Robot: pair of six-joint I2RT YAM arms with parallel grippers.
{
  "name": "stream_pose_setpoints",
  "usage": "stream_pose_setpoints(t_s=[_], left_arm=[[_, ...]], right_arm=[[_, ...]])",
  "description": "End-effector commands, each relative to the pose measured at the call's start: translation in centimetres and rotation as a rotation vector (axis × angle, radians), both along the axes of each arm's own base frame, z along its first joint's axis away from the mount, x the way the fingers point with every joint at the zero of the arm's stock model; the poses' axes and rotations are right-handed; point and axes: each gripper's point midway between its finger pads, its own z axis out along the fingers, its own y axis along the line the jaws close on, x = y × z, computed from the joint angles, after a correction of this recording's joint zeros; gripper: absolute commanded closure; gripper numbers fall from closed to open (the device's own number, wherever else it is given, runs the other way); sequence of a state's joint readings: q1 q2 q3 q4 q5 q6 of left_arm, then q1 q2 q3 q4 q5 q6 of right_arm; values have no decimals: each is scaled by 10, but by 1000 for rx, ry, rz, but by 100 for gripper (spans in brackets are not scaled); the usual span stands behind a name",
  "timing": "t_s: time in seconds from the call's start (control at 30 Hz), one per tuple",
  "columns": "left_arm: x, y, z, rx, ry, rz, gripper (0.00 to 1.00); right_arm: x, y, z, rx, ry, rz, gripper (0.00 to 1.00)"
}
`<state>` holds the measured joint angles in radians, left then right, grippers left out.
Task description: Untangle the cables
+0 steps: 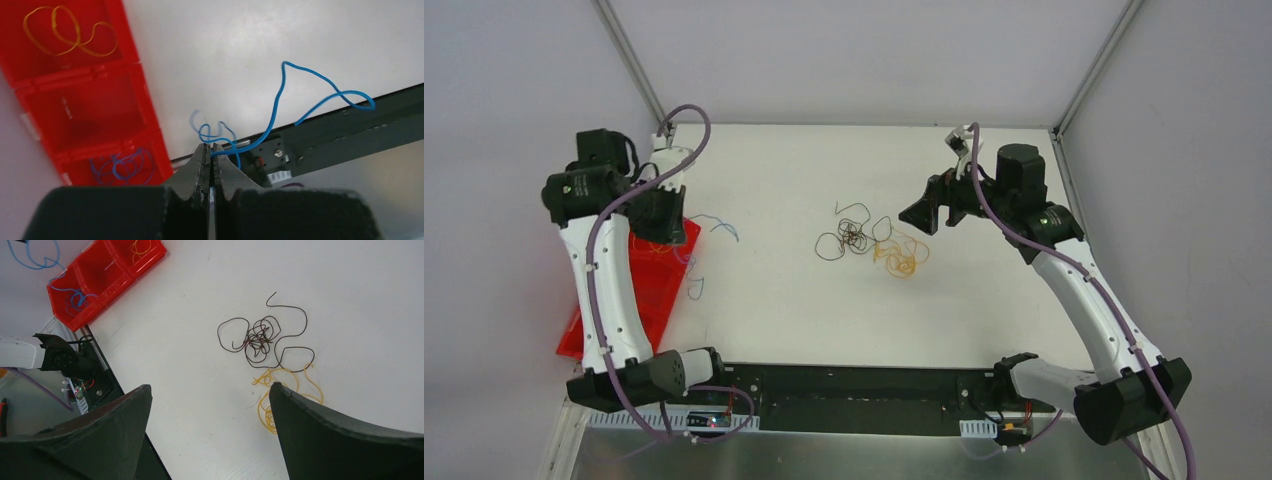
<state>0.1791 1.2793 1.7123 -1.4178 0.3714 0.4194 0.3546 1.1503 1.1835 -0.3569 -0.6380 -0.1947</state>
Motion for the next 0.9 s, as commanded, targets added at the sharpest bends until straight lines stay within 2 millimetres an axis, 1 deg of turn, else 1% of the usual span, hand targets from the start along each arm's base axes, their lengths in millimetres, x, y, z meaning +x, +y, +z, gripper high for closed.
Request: stream_pose_setpoints(t_s=[0.0, 0.03, 0.13, 0.27, 0.37, 0.47, 0.7, 0.77, 0.83, 0.87], left_arm=[[-81, 33, -8, 144, 135, -123, 100], [-87, 45, -10, 181, 138, -109, 100], [-102, 69, -16, 259, 138, -142, 100], [-113, 97, -28, 284, 164, -178, 100], [-113, 120, -30, 261, 157, -151, 100], [-115, 143, -37, 278, 142, -165, 100], [-118, 170, -53, 271, 124, -196, 100], [-120, 182, -63, 304, 108, -234, 100], [-120, 199, -75, 364, 105, -255, 100], [-121, 206, -84, 384, 116, -263, 100]], right_arm=[[-8, 7, 8, 20, 3, 44, 9], [-10, 7, 7, 19, 8, 47, 9], [-15, 8, 5, 11, 17, 63, 10], [-19, 9, 1, 0, 21, 76, 10], [-23, 7, -1, -11, 18, 82, 10], [-24, 5, -4, -20, 16, 82, 10], [-25, 5, -8, -20, 29, 74, 10], [-26, 4, -11, -26, 30, 73, 10], [-27, 3, -12, -31, 32, 73, 10], [-27, 3, -13, -35, 35, 75, 10]])
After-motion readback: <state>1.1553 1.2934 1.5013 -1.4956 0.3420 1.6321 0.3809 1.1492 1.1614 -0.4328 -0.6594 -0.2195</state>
